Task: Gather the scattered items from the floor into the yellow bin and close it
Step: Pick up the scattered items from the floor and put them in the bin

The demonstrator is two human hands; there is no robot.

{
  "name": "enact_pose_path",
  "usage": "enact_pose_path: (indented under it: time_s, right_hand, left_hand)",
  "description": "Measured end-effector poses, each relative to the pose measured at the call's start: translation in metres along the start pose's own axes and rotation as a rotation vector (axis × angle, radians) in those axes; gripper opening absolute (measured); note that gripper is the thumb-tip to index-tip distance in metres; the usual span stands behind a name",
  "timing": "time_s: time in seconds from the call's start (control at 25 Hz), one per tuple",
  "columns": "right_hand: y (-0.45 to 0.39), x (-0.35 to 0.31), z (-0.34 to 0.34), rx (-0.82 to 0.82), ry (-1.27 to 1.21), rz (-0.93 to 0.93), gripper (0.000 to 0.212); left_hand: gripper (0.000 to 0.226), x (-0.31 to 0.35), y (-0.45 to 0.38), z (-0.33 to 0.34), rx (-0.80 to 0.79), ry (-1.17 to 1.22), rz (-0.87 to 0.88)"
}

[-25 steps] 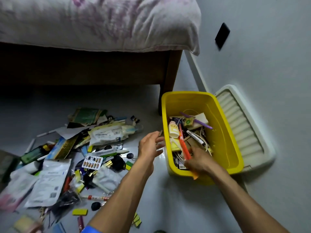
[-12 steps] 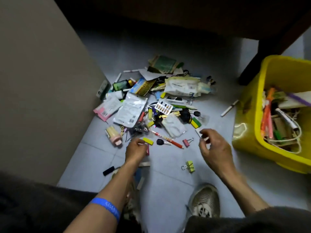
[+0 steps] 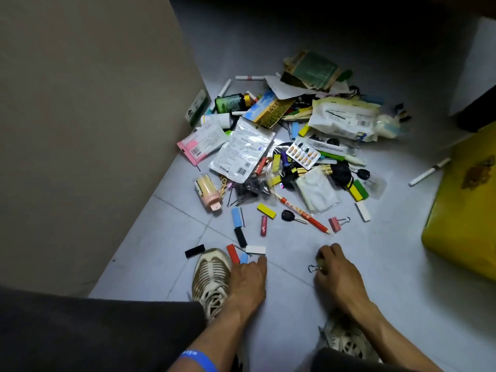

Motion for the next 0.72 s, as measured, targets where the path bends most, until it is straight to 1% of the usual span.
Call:
enact_pose_path:
  time_s: [0.04, 0.16, 0.28, 0.32, 0.4, 0.44, 0.52, 0.64, 0.72]
  right_hand:
    - [-0.001, -0.003, 0.0, -0.004, -0.004, -0.015, 0.019]
    - [-0.003, -0.009, -0.005, -0.014, -0.016, -0.094, 0.025]
    - [-0.001, -0.022, -0.026, -0.051, -0.064, -0.18, 0.032]
    - [0.001, -0.029, -0.036, -0.066, -0.067, -0.205, 0.033]
    - [0.011, -0.048, -0.056, -0.083, -0.038, -0.272, 0.034]
    - [0.016, -0.055, -0.066, -0.097, -0.018, -0.297, 0.034]
    - [0.028, -0.068, -0.083, -0.146, 0.034, -0.337, 0.035]
    - [0.046, -0.076, -0.094, -0.214, 0.095, -0.37, 0.036]
    - [0.052, -0.077, -0.097, -0.21, 0.134, -0.373, 0.035]
  left_hand:
    - [0.051, 0.0, 0.0, -0.002, -0.01, 0.094, -0.021]
    - [0.032, 0.003, -0.001, -0.016, -0.007, 0.405, -0.101]
    - [0.028, 0.0, 0.006, -0.032, -0.014, 0.614, -0.222]
    - [0.024, -0.003, 0.012, -0.039, 0.015, 0.673, -0.247]
    - [0.013, -0.014, 0.03, -0.05, 0.105, 0.748, -0.26]
    - [0.011, -0.021, 0.038, -0.054, 0.147, 0.775, -0.251]
    - [0.018, -0.037, 0.056, -0.055, 0.218, 0.829, -0.245]
    - [0.021, -0.061, 0.065, -0.051, 0.229, 0.888, -0.301]
    - [0.021, -0.074, 0.063, -0.046, 0.226, 0.844, -0.382]
Point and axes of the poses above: each hand's wrist, its own y-axis away from the middle knuckle, its own z-axis out of the palm, x = y × z, the point moved 2 cm from there along -y, towards the middle knuckle, and after that the axes turned 10 degrees about -z, right-handed, at the moved point
